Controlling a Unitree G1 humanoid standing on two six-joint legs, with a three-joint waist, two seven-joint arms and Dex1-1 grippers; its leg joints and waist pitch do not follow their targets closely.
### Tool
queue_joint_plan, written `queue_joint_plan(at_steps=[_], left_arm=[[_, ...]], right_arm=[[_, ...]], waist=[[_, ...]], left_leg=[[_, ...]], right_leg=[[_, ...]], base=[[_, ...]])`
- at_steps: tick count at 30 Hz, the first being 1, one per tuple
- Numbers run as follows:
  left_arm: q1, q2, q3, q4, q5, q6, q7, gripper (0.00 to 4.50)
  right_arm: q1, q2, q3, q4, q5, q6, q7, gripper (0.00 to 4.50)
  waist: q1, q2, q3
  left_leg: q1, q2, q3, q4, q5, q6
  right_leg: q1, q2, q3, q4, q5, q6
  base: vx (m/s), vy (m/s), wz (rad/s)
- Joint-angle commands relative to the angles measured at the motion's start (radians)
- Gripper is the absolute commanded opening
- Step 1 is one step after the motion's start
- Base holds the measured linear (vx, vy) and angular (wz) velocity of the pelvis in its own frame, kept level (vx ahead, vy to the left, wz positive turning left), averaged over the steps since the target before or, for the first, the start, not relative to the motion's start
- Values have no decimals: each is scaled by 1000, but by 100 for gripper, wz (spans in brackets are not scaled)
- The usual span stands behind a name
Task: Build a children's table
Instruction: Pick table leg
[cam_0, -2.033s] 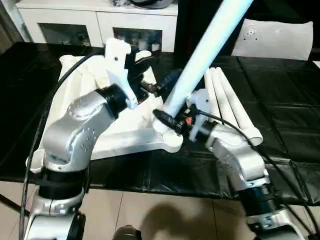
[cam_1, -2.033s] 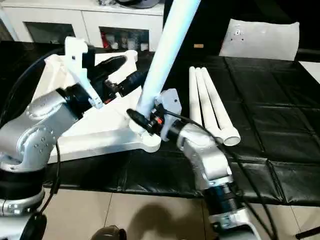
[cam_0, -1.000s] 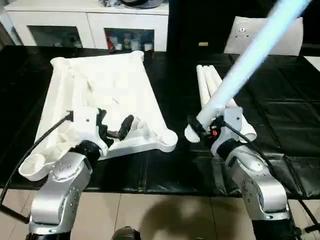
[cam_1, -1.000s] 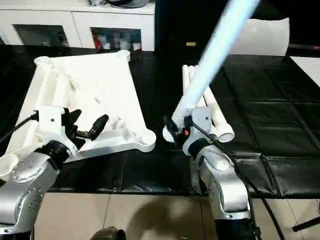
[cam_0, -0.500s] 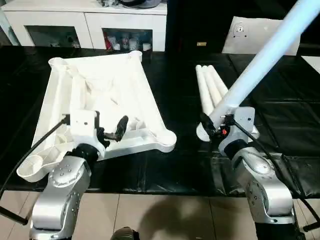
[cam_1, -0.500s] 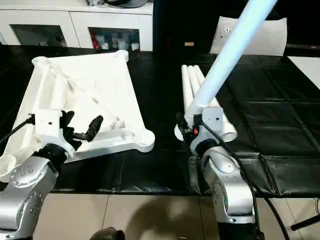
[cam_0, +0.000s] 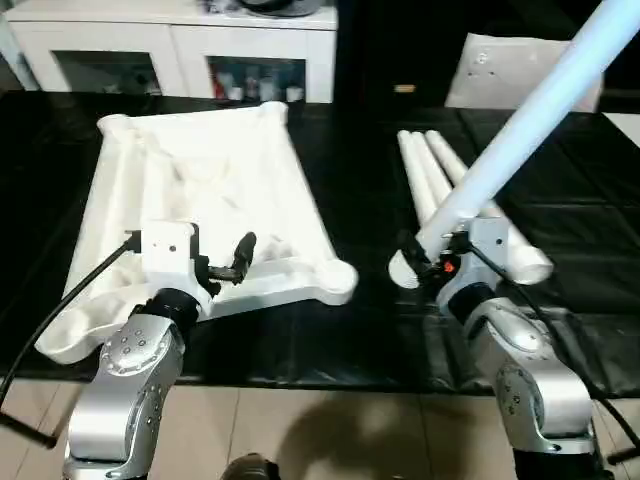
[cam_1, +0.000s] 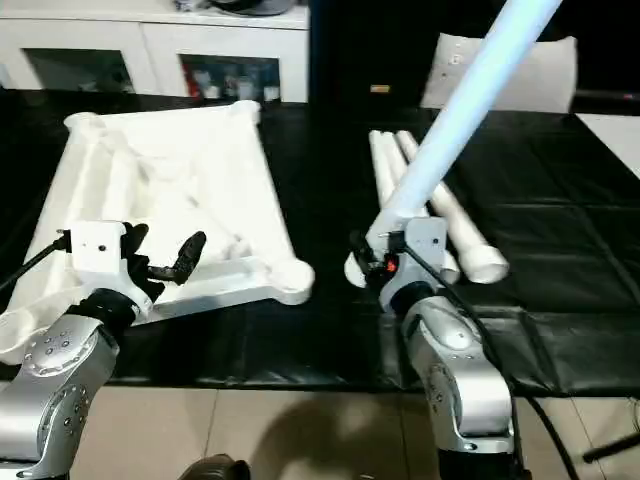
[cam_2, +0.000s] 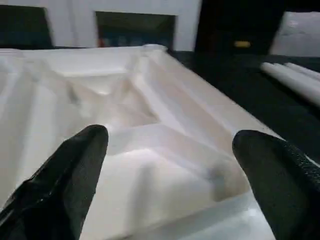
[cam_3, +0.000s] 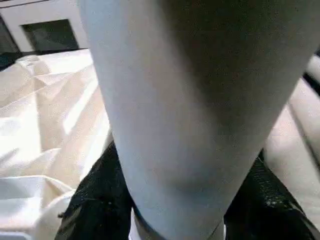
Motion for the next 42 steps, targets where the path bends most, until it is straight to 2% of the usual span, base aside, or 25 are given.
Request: queue_joint_plan(at_steps=[1,2,3,4,5,6,7,11,13,15,17,19,22,23,25,26,27,33,42], left_arm=[[-22,7,14,-30,-8,-9,-2,450],[-23,12,14,-33,-9,-10,-8,450],[-23,19,15,-35,-12,-8,-18,450],[-23,22,14,-36,-13,-6,-23,450],[-26,26,9,-38,-10,-4,-28,450],[-29,30,4,-39,-6,-1,-32,450],[-30,32,1,-41,-3,-1,-33,450],[-30,30,-4,-42,1,0,-32,450],[-24,38,-19,-46,13,4,-37,450],[-20,41,-23,-47,16,6,-38,450],[-14,43,-27,-48,19,12,-41,450],[-4,45,-36,-44,23,9,-47,450],[11,45,-51,-44,26,14,-51,450],[12,47,-55,-44,29,14,-52,450],[15,53,-64,-45,38,8,-56,450],[16,52,-67,-45,39,4,-56,450],[19,50,-71,-47,38,-2,-57,450],[26,41,-74,-48,41,-7,-57,450],[18,38,-70,-38,43,-2,-48,450]], right_arm=[[-8,-1,-12,-41,12,18,-5,193],[-7,0,-13,-46,16,16,-3,193],[-4,3,-9,-59,18,11,-2,193],[-2,3,-8,-65,18,8,-2,193],[1,-1,-4,-72,11,-3,-2,193],[3,-7,1,-77,2,-21,0,193],[5,-12,6,-77,0,-38,9,193],[6,-15,9,-79,5,-47,23,193],[6,-11,7,-84,8,-58,23,193],[4,-5,7,-83,-3,-85,14,193],[2,5,11,-74,-33,-151,-8,193],[6,-3,24,-85,5,-86,20,193],[14,8,11,-108,88,5,55,193],[15,8,9,-110,92,8,57,193],[18,0,17,-109,79,-3,64,193],[20,-8,24,-105,70,-11,71,193],[25,-16,34,-98,56,-19,74,193],[37,-25,54,-96,50,-12,73,193],[40,-24,57,-95,55,12,74,193]], waist=[[-13,27,-63],[-14,25,-61],[-12,38,-59],[-16,26,-56],[-17,22,-56],[-16,19,-59],[-15,19,-57],[-22,17,-56],[-25,13,-57],[-26,16,-60],[-27,16,-62],[-28,14,-62],[-27,12,-62],[-25,10,-62],[-22,13,-62],[-22,7,-61],[-20,8,-60],[-24,7,-58],[-23,5,-60]], left_leg=[[53,75,-38,-101,-289,-52],[54,73,-39,-104,-329,-80],[51,66,-42,-108,-396,-123],[54,63,-39,-109,-448,-141],[53,60,-39,-109,-456,-143],[49,58,-38,-107,-429,-137],[48,58,-35,-106,-411,-128],[45,57,-32,-104,-394,-114],[41,58,-32,-103,-371,-106],[40,60,-32,-102,-353,-106],[40,60,-30,-101,-335,-106],[39,59,-29,-101,-320,-100],[38,58,-27,-99,-302,-79],[38,60,-27,-99,-299,-78],[40,61,-26,-99,-305,-85],[40,61,-25,-100,-307,-85],[40,61,-26,-101,-312,-88],[41,60,-26,-102,-337,-92],[40,60,-26,-100,-321,-88]], right_leg=[[2,-48,30,-68,-105,-140],[3,-50,31,-69,-108,-130],[5,-59,34,-70,-139,-113],[2,-64,37,-82,-192,-96],[4,-67,39,-85,-211,-91],[6,-72,43,-87,-215,-84],[3,-73,45,-91,-231,-79],[2,-74,46,-97,-276,-79],[4,-72,45,-94,-262,-84],[4,-71,44,-91,-232,-89],[3,-68,43,-88,-192,-96],[6,-65,42,-83,-156,-101],[9,-65,44,-82,-137,-105],[8,-66,44,-83,-138,-104],[5,-66,44,-85,-157,-104],[5,-67,44,-86,-164,-103],[5,-68,44,-86,-181,-100],[2,-69,45,-91,-231,-93],[3,-68,45,-88,-203,-97]], base=[[0,0,0],[0,0,0],[0,0,0],[0,0,0],[0,0,0],[0,0,0],[0,0,0],[0,0,0],[0,0,0],[0,0,0],[0,0,0],[0,0,0],[0,0,0],[0,0,0],[0,0,0],[0,0,0],[0,0,0],[0,0,0],[0,0,0]])
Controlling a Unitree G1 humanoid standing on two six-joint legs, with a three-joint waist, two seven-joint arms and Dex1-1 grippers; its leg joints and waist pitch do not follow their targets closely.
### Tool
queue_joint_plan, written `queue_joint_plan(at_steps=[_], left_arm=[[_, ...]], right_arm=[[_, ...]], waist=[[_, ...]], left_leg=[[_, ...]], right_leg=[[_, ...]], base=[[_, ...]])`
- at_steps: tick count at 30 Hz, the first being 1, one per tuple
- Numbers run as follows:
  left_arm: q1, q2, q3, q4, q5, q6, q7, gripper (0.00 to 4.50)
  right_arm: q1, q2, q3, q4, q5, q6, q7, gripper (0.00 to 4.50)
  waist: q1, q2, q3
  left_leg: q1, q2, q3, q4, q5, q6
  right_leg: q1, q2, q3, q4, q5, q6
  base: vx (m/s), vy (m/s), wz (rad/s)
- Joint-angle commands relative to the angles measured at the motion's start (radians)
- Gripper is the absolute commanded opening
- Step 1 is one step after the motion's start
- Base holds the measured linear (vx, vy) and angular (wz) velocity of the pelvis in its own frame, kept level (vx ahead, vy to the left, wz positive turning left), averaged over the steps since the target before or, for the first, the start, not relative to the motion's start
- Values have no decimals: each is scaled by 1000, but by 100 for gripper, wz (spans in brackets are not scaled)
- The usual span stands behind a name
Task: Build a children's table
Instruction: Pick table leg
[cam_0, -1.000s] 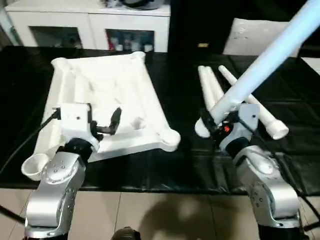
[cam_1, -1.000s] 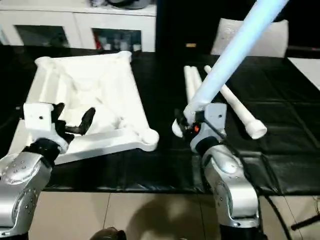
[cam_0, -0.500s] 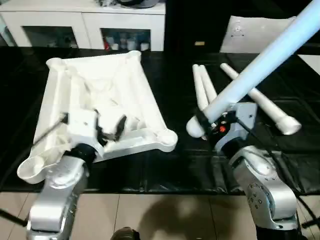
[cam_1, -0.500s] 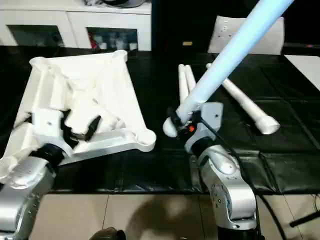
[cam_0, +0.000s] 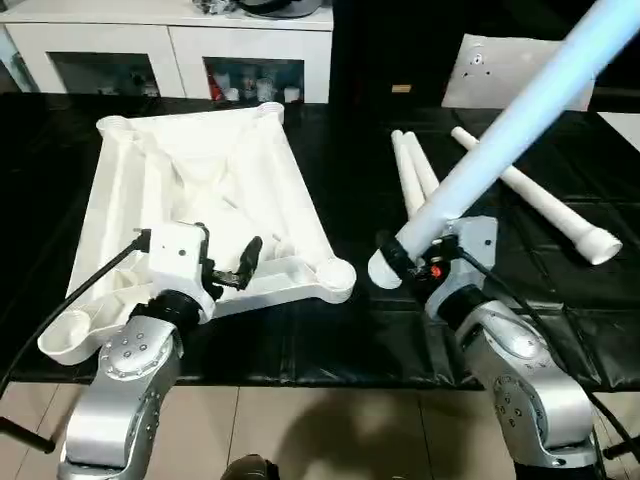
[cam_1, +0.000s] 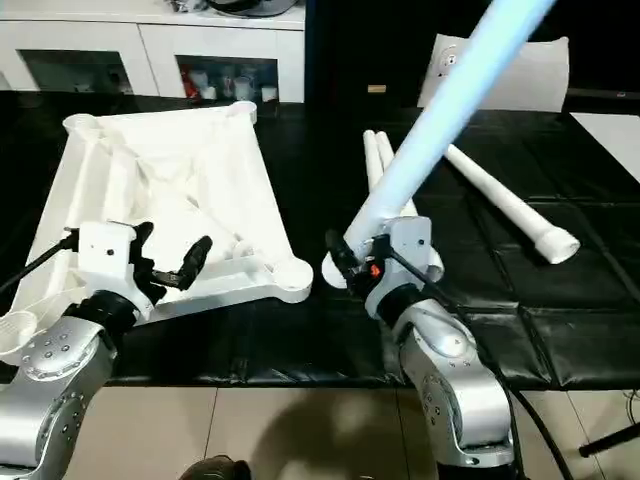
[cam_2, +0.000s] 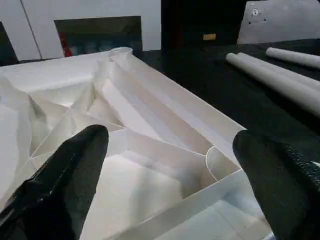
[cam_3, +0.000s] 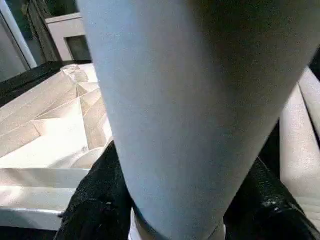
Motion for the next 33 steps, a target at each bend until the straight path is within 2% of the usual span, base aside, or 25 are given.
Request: queue_joint_plan(at_steps=[1,6,8,9,10,11,12,13,14,15,16,17,18,19,20,21,22,23,24,25,27,28,30,32,33], left_arm=[[-3,-2,0,-9,8,3,4,450],[-1,-7,0,-11,9,4,6,450],[2,-8,-3,-14,10,4,7,450],[4,-10,-3,-14,16,11,15,450],[3,-11,-3,-13,20,2,18,450],[1,-13,-1,-14,18,9,19,450],[0,-14,-1,-15,17,11,20,450],[-3,-7,-8,-16,29,16,21,450],[-4,-3,-13,-19,38,19,24,450],[-4,-7,-12,-21,43,17,32,450],[-3,-9,-12,-25,50,15,41,450],[-2,-13,-8,-26,46,15,43,450],[2,-23,3,-31,34,18,49,450],[4,-24,6,-34,35,24,52,450],[5,-23,7,-37,36,28,53,450],[7,-16,3,-40,38,32,46,450],[11,-8,-2,-45,40,33,38,450],[11,-6,-4,-46,40,33,36,450],[14,2,-12,-49,42,33,28,450],[15,6,-18,-51,44,33,22,450],[15,7,-28,-55,47,37,16,450],[12,1,-29,-56,49,42,17,450],[10,-3,-29,-55,44,42,16,450],[8,-7,-29,-53,39,42,15,450],[6,-15,-27,-48,30,46,16,450]], right_arm=[[2,0,-7,-10,10,18,-2,193],[4,2,-7,-9,20,20,-3,193],[3,-1,-1,-11,16,27,-3,193],[3,-4,2,-12,14,32,-2,193],[3,-6,3,-13,16,36,2,193],[2,-6,4,-15,19,42,3,193],[2,-6,4,-15,21,44,3,193],[3,-11,13,-18,18,50,9,193],[3,-15,19,-20,16,51,15,193],[5,-14,22,-19,18,51,19,193],[5,-12,22,-16,21,49,22,193],[5,-11,21,-14,22,49,22,193],[5,-5,15,-7,27,47,19,193],[5,-3,12,-4,29,45,18,193],[4,-2,11,-1,29,43,18,193],[4,-2,11,3,27,37,17,193],[5,0,10,5,26,32,14,193],[5,0,10,5,25,31,13,193],[7,1,8,7,18,20,8,193],[9,0,7,9,12,8,5,193],[12,-5,5,16,-5,-8,-4,193],[14,-9,-1,16,-6,-7,-8,193],[14,-14,-2,16,-14,-21,-9,193],[12,-22,-1,15,-25,-37,-10,193],[9,-30,-2,8,-32,-58,-6,193]], waist=[[2,5,-59],[12,-4,-61],[29,-11,-62],[44,-15,-63],[58,-9,-63],[63,-12,-61],[52,14,-68],[13,31,-73],[-2,51,-77],[1,48,-71],[8,56,-67],[3,58,-66],[7,43,-73],[30,47,-70],[38,31,-65],[58,-2,-73],[63,-55,-59],[71,-34,-57],[83,-28,-36],[84,-17,-26],[58,16,-39],[13,30,-37],[9,36,-48],[5,19,-28],[2,4,-21]], left_leg=[[34,56,-30,-88,-323,-77],[16,47,-18,-73,-263,6],[0,45,-22,-37,-198,84],[-16,50,-39,9,-152,126],[-22,67,-61,29,-123,136],[-46,63,-80,10,-100,177],[-19,54,-73,-45,-79,228],[27,24,-109,-83,14,353],[61,24,-134,-77,63,401],[40,57,-170,-88,69,339],[21,68,-206,-123,-47,154],[28,74,-236,-140,-177,52],[27,147,-192,-148,-446,-96],[-5,140,-173,-182,-662,-139],[-21,132,-164,-191,-733,-120],[-31,79,-118,-158,-744,-69],[12,-40,-88,114,-352,-38],[-21,-56,-112,138,-175,-3],[-82,-68,-118,144,-24,7],[-60,-38,-129,131,-32,-7],[60,50,-158,16,-422,-82],[38,101,-198,-76,-670,-114],[28,77,-196,-114,-779,-102],[27,49,-160,-93,-752,-123],[48,32,-138,-51,-698,-119]], right_leg=[[6,-72,41,-78,-208,-113],[22,-111,61,-93,-235,-135],[38,-169,92,-117,-264,-145],[50,-233,128,-138,-308,-145],[48,-259,139,-148,-370,-152],[65,-255,91,-142,-354,-170],[50,-161,24,-111,-307,-185],[20,-16,-65,-13,-185,-196],[-8,30,-81,36,-171,-176],[-30,38,-62,95,-164,-122],[-30,35,-56,120,-176,-88],[-38,36,-55,133,-208,-79],[-34,13,-32,142,-161,-20],[-17,12,-23,155,-136,-20],[-9,8,-10,156,-142,-25],[-13,-34,34,100,-194,-66],[-79,-204,113,-110,-503,-88],[-36,-201,145,-111,-571,-54],[38,-166,133,-115,-656,9],[15,-176,125,-123,-698,-12],[-27,-79,37,-74,-638,-107],[-1,-40,16,-5,-359,-103],[36,-54,-2,34,-92,-103],[22,-108,28,-45,-304,-118],[4,-146,38,-105,-638,-105]], base=[[0,0,0],[0,0,0],[0,0,0],[-1,63,-4],[8,113,-1],[8,113,-1],[26,135,24],[16,154,50],[16,154,50],[-18,122,61],[-47,56,64],[-47,56,64],[-82,2,45],[-107,-47,21],[-107,-47,21],[-107,-66,8],[-90,-74,0],[-90,-74,0],[0,0,0],[-58,4,-10],[-107,36,1],[-142,109,2],[-110,100,-5],[-74,60,-5],[-82,41,-6]])
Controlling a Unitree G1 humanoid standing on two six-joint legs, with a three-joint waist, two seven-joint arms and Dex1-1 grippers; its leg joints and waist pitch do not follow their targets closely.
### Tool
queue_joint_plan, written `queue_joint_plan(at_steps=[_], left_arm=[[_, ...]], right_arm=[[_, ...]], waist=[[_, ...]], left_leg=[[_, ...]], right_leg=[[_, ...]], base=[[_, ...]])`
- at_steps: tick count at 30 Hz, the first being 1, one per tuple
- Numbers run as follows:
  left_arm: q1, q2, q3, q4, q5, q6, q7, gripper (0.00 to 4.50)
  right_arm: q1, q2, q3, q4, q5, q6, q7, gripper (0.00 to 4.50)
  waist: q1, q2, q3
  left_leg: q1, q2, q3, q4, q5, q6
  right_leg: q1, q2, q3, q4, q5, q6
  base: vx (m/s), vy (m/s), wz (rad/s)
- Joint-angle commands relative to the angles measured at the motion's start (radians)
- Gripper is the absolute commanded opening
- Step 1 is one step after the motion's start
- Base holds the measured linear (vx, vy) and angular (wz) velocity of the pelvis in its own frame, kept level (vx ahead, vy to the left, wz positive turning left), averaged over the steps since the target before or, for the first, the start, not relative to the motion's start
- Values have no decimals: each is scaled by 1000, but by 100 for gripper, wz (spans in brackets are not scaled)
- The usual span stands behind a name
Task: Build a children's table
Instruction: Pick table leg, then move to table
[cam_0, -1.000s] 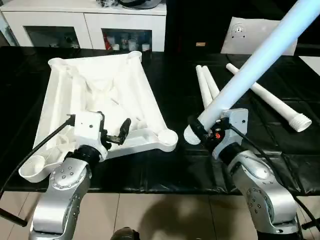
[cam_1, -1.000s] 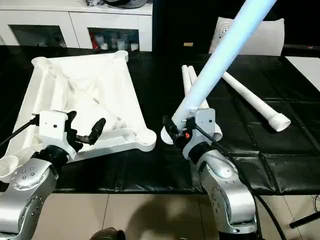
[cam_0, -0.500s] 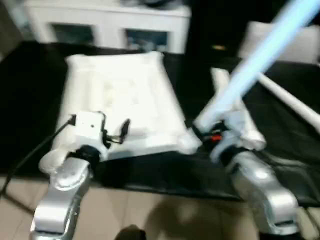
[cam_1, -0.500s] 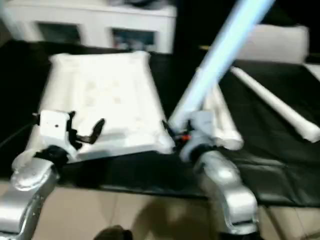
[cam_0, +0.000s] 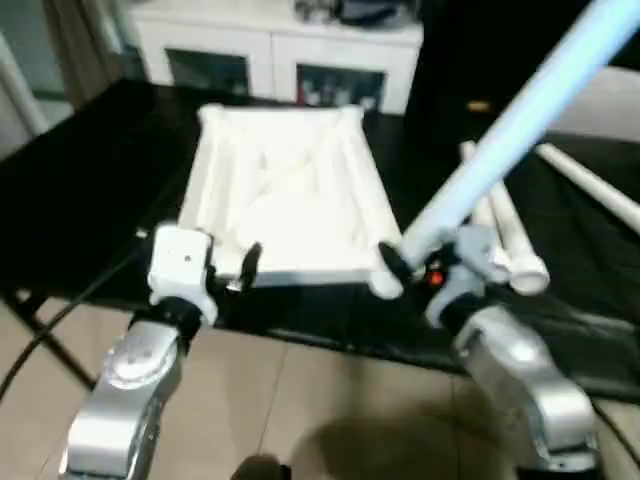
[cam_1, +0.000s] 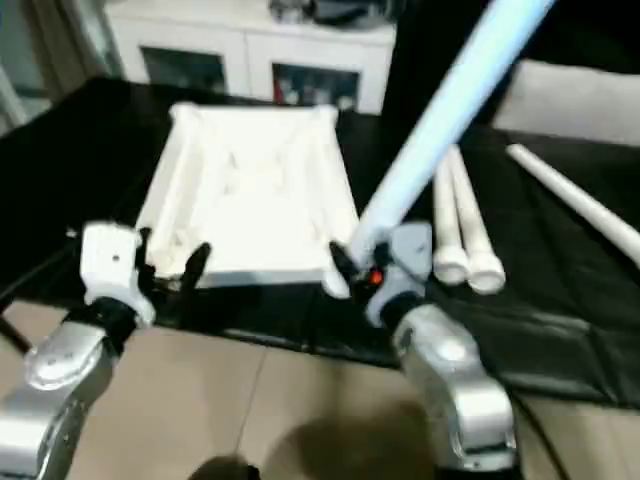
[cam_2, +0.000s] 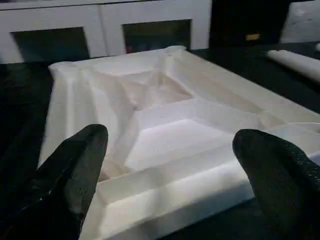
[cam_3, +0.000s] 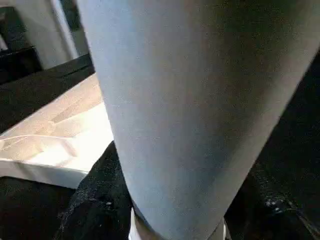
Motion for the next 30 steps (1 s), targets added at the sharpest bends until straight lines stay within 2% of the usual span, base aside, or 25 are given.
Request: queue_joint_plan(at_steps=[1,2,3,4,5,6,7,8,9,10,11,12,13,14,15,16,17,18,19,20,21,22,25,27,30], left_arm=[[-12,-5,-5,-5,-12,12,-2,450],[-12,-7,-6,-3,-13,7,-3,450],[-13,-7,-7,-2,-9,3,0,450],[-14,-8,-6,-1,-8,3,2,450],[-15,-11,-2,-2,-10,3,4,450],[-16,-20,7,-5,-19,6,7,450],[-16,-23,9,-6,-22,7,7,450],[-16,-23,10,-7,-22,8,7,450],[-14,-25,12,-7,-17,9,8,450],[-11,-25,11,-7,-15,7,8,450],[-9,-26,12,-9,-15,7,9,450],[-6,-28,12,-12,-16,9,11,450],[-4,-29,12,-14,-16,11,12,450],[-4,-29,12,-14,-16,11,12,450],[1,-30,10,-17,-18,13,11,450],[4,-29,6,-20,-17,14,10,450],[6,-29,1,-22,-15,15,10,450],[8,-30,0,-23,-15,16,10,450],[9,-32,0,-25,-14,17,9,450],[10,-33,0,-26,-12,18,9,450],[11,-35,1,-28,-11,20,8,450],[12,-35,1,-30,-11,22,7,450],[11,-36,1,-34,-12,27,9,450],[9,-36,2,-35,-13,29,10,450],[10,-35,4,-37,-13,29,11,450]], right_arm=[[-9,-8,-17,-21,-13,-35,-6,193],[-12,-5,-21,-23,-20,-50,-14,193],[-14,-1,-23,-27,-19,-64,-11,193],[-14,2,-23,-29,-18,-72,-9,193],[-15,5,-24,-29,-22,-81,-13,193],[-18,7,-25,-21,-44,-105,-29,193],[-19,7,-25,-16,-54,-117,-35,193],[-20,6,-24,-14,-56,-121,-37,193],[-19,0,-27,-21,-30,-46,-40,193],[-19,-5,-29,-23,-7,-5,-31,193],[-19,-8,-30,-25,-3,10,-31,193],[-18,-11,-29,-24,-2,5,-23,193],[-18,-13,-28,-23,-2,2,-19,193],[-18,-13,-28,-23,-2,2,-19,193],[-18,-22,-22,-25,-7,17,-10,193],[-19,-27,-15,-26,-12,28,-5,193],[-18,-32,-8,-26,-14,36,1,193],[-17,-32,-6,-27,-11,42,3,193],[-15,-31,-5,-28,-6,52,3,193],[-15,-31,-4,-31,1,61,0,193],[-16,-30,-3,-34,10,69,-1,193],[-14,-29,0,-37,17,69,5,193],[-8,-40,23,-37,13,47,42,193],[-8,-46,35,-37,9,42,57,193],[-13,-35,32,-35,17,50,56,193]], waist=[[-19,-17,-21],[-23,-13,-22],[-34,4,-21],[-62,33,-22],[-46,60,-33],[-38,48,-32],[-31,17,-48],[-39,-7,-57],[-36,-27,-16],[-51,-41,-22],[-44,-24,-18],[-59,4,-14],[-83,14,-8],[-84,33,-28],[-82,34,-49],[-79,28,-42],[-80,13,-39],[-78,9,-35],[-74,-8,-33],[-71,-9,-36],[-65,-12,-48],[-53,-8,-58],[-47,-7,-67],[-44,-8,-65],[-35,-16,-61]], left_leg=[[68,82,-54,-43,-505,-81],[74,78,-51,-18,-428,-62],[59,89,-55,-43,-396,-55],[5,127,-84,-150,-639,-99],[-35,141,-89,-230,-802,-120],[-35,103,-56,-265,-855,-144],[-8,98,-52,-232,-768,-161],[17,88,-59,-178,-650,-172],[89,61,-57,43,-355,-101],[35,45,-61,93,-26,-52],[30,61,-69,75,-12,-67],[29,95,-88,-30,-265,-111],[19,125,-111,-133,-707,-154],[18,128,-126,-153,-809,-167],[28,127,-126,-163,-766,-153],[20,113,-111,-156,-618,-144],[9,111,-101,-151,-555,-135],[5,109,-94,-151,-530,-128],[13,105,-72,-130,-471,-102],[12,106,-68,-127,-432,-92],[4,107,-61,-126,-309,-63],[1,114,-52,-125,-173,-33],[-3,121,-34,-129,-81,5],[1,123,-26,-128,-83,18],[5,125,-16,-133,-108,31]], right_leg=[[-27,-185,62,-212,-885,-29],[-23,-200,52,-232,-931,-22],[9,-180,7,-234,-876,-3],[68,-103,-52,-153,-615,17],[118,-56,-46,-2,-363,-10],[94,-11,-54,37,-53,-31],[74,-61,7,19,-159,-44],[43,-119,43,-53,-342,-61],[-58,-257,64,-233,-889,-74],[1,-262,50,-238,-956,-69],[23,-259,36,-228,-907,-70],[46,-182,-29,-182,-748,-53],[34,-90,-42,-119,-566,-12],[62,-88,-30,-81,-430,-27],[68,-88,-3,-56,-137,-65],[65,-115,5,-93,-86,-83],[67,-126,8,-108,-123,-84],[65,-130,8,-118,-209,-80],[46,-150,25,-150,-448,-74],[47,-155,29,-153,-479,-75],[54,-153,33,-149,-430,-78],[54,-145,33,-135,-270,-98],[52,-123,26,-103,29,-146],[51,-123,26,-103,64,-165],[50,-125,29,-110,2,-172]], base=[[-89,40,-14],[-89,40,-14],[-53,66,-19],[10,81,-17],[10,81,-17],[10,50,-2],[0,0,0],[0,0,0],[-1,-51,-13],[23,13,-27],[23,13,-27],[21,73,-26],[0,0,0],[13,52,-6],[0,0,0],[0,0,0],[0,0,0],[0,0,0],[0,0,0],[0,0,0],[0,0,0],[0,0,0],[0,0,0],[0,0,0],[0,0,0]])
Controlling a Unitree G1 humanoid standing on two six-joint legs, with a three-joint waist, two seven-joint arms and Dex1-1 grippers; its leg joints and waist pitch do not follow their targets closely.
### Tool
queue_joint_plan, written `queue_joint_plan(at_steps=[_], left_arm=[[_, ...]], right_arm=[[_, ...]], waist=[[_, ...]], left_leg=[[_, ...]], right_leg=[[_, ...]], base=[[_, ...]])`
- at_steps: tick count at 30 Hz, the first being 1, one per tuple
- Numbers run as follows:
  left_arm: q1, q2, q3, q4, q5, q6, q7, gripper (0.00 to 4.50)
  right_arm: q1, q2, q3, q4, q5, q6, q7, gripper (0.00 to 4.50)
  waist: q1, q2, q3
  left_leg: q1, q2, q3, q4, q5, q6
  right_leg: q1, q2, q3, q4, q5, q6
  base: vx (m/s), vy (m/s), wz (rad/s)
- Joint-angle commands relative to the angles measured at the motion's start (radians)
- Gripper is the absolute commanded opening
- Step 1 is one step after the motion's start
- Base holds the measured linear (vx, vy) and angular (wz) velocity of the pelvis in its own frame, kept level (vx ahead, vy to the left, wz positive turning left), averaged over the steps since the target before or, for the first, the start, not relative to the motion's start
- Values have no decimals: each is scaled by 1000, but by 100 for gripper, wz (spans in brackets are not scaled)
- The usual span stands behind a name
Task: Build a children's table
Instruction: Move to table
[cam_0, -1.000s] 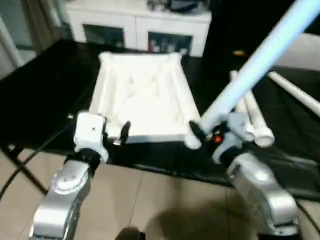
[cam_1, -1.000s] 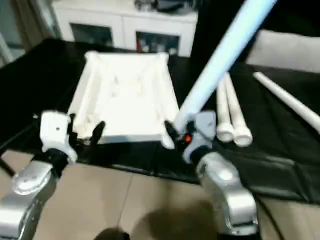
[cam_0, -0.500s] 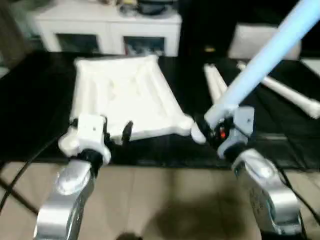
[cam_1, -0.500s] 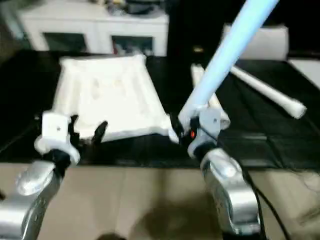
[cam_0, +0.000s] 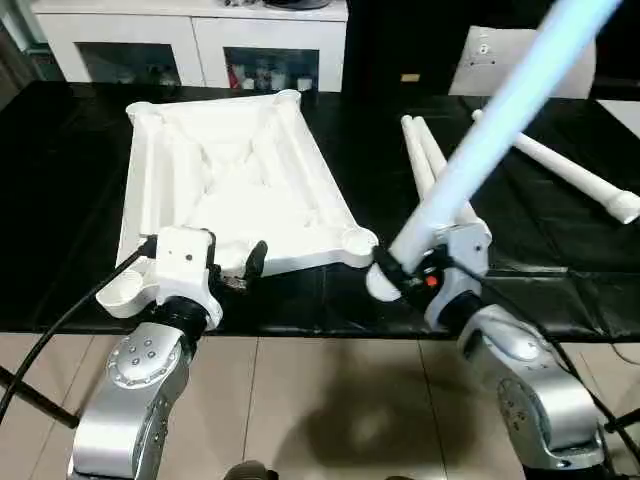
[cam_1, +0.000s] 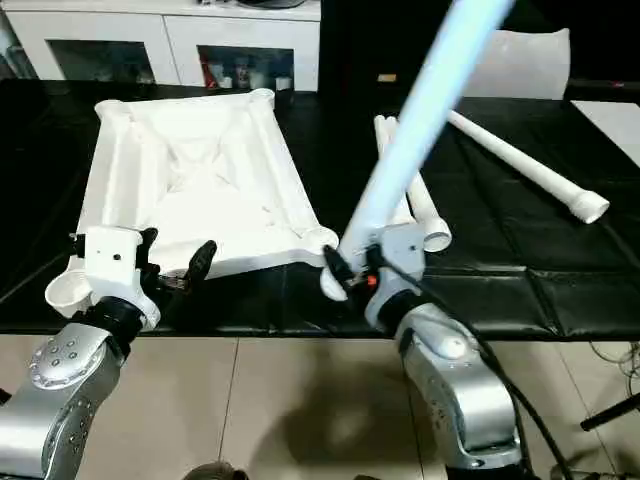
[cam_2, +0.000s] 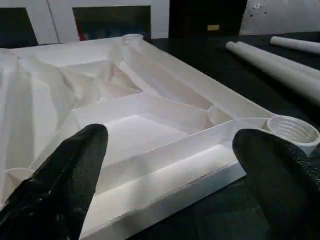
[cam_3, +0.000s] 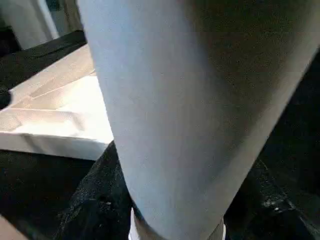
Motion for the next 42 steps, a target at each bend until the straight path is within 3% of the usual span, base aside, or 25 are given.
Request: queue_joint_plan(at_steps=[1,6,7,8,9,10,11,13,14,15,17,20,24,29,30,32,34,35,36,37,38,39,40,41,42], left_arm=[[3,0,-2,-21,1,14,5,450],[8,-2,-2,-22,0,15,2,450],[7,-2,-2,-20,-2,16,0,450],[7,-2,-2,-20,-2,17,-1,450],[4,-3,-2,-18,-3,18,-1,450],[2,-4,-2,-16,-4,18,-1,450],[0,-5,-1,-14,-6,18,-1,450],[-2,-5,-1,-12,-7,18,-1,450],[-3,-5,0,-13,-8,18,-1,450],[-2,-5,1,-14,-10,18,-2,450],[5,-4,5,-19,-15,18,-4,450],[11,-3,4,-17,-17,14,-10,450],[8,-6,0,-16,-16,14,-12,450],[13,-10,-11,-16,-23,4,-20,450],[16,-9,-14,-18,-25,3,-24,450],[25,-7,-28,-20,-27,-2,-35,450],[30,-7,-38,-17,-22,-8,-39,450],[29,-7,-39,-16,-24,-8,-41,450],[28,-7,-40,-16,-24,-8,-43,450],[27,-7,-40,-15,-24,-7,-44,450],[27,-7,-40,-15,-24,-7,-44,450],[27,-6,-40,-13,-23,-8,-44,450],[27,-6,-40,-12,-22,-9,-44,450],[26,-5,-39,-11,-22,-9,-45,450],[26,-5,-39,-10,-21,-10,-45,450]], right_arm=[[-6,4,-8,-16,12,0,3,193],[-23,-4,-2,-16,14,15,4,193],[-26,-3,-8,-14,16,17,1,193],[-26,-3,-9,-14,16,16,0,193],[-27,-2,-13,-11,19,15,1,193],[-27,0,-16,-10,21,12,4,193],[-27,0,-17,-8,20,5,6,193],[-27,1,-17,-5,17,-2,7,193],[-26,2,-17,-4,16,-4,7,193],[-26,2,-16,-3,12,-10,6,193],[-24,8,-17,1,10,-23,2,193],[-25,10,-17,5,3,-33,-6,193],[-31,15,-23,9,5,-39,-12,193],[-28,2,-13,8,-2,-48,0,193],[-27,2,-13,7,-3,-50,-1,193],[-22,2,-15,5,-7,-55,-4,193],[-19,1,-16,5,-11,-63,-5,193],[-20,1,-16,5,-12,-65,-5,193],[-21,1,-16,6,-12,-66,-5,193],[-24,0,-16,7,-13,-68,-3,193],[-24,0,-16,7,-13,-68,-3,193],[-25,-2,-15,9,-13,-70,-2,193],[-26,-3,-15,11,-14,-71,-1,193],[-26,-4,-14,14,-16,-72,-1,193],[-26,-6,-13,16,-17,-73,0,193]], waist=[[7,-6,-59],[9,-9,-57],[22,-20,-50],[22,3,-62],[1,9,-67],[-1,-2,-46],[-1,-1,-40],[-1,-9,-28],[-5,-9,-26],[-6,-7,-29],[-12,-3,-34],[-16,-4,-53],[-13,-5,-73],[-1,-8,-81],[1,-7,-87],[-8,-6,-91],[-28,-13,-83],[-31,-21,-86],[-15,-36,-77],[19,-56,-69],[35,-52,-74],[46,-44,-71],[45,-22,-69],[44,-2,-74],[5,25,-88]], left_leg=[[3,90,-22,-87,-159,30],[7,95,-11,-93,-208,-2],[-49,58,-48,-106,-222,44],[-37,47,-50,-103,-251,58],[23,82,-35,-80,-316,44],[24,94,-29,-93,-424,4],[26,94,-26,-99,-494,-22],[68,86,-18,-98,-665,-57],[74,83,-16,-96,-680,-61],[68,83,-18,-105,-665,-57],[69,85,-21,-114,-658,-54],[62,82,-11,-121,-535,-15],[55,69,11,-108,-252,88],[55,51,16,-79,-12,203],[63,48,9,-72,61,238],[107,56,-16,-65,176,324],[194,104,-68,-62,192,447],[194,102,-72,-57,197,462],[137,47,-22,-35,162,432],[0,-36,28,23,53,358],[-21,-15,19,46,1,306],[-72,10,0,69,-1,211],[-61,32,-5,19,45,139],[-30,49,-3,-22,74,118],[97,95,-70,-51,193,233]], right_leg=[[41,-92,75,-66,-70,-179],[32,-86,80,-70,-147,-155],[74,-100,34,-64,-153,-143],[81,-98,17,-72,-182,-128],[37,-97,45,-94,-274,-100],[41,-94,54,-105,-389,-115],[44,-89,50,-110,-469,-101],[35,-78,41,-141,-682,-47],[35,-76,36,-149,-705,-38],[55,-75,37,-148,-687,-29],[69,-71,40,-145,-634,-34],[90,-65,52,-133,-473,-89],[116,-54,51,-111,-215,-167],[134,-40,42,-94,-88,-171],[133,-30,36,-83,-42,-158],[100,-7,26,-51,22,-133],[6,-17,36,-9,-46,-96],[4,-25,49,-6,-36,-89],[56,-43,86,-36,46,-104],[181,-78,161,-93,84,-138],[207,-127,192,-110,71,-160],[237,-132,183,-108,93,-186],[220,-82,132,-97,107,-172],[201,-47,88,-87,89,-143],[116,38,23,2,44,-53]], base=[[0,0,0],[0,0,0],[0,0,0],[0,0,0],[-2,-9,30],[0,0,0],[0,0,0],[0,0,0],[0,0,0],[0,0,0],[63,32,-8],[50,16,-3],[106,10,0],[105,-2,2],[126,1,1],[146,-1,3],[121,-32,10],[109,-46,12],[122,-61,12],[103,-51,11],[103,-51,11],[70,-36,3],[85,-9,-6],[85,-9,-6],[158,-30,0]])
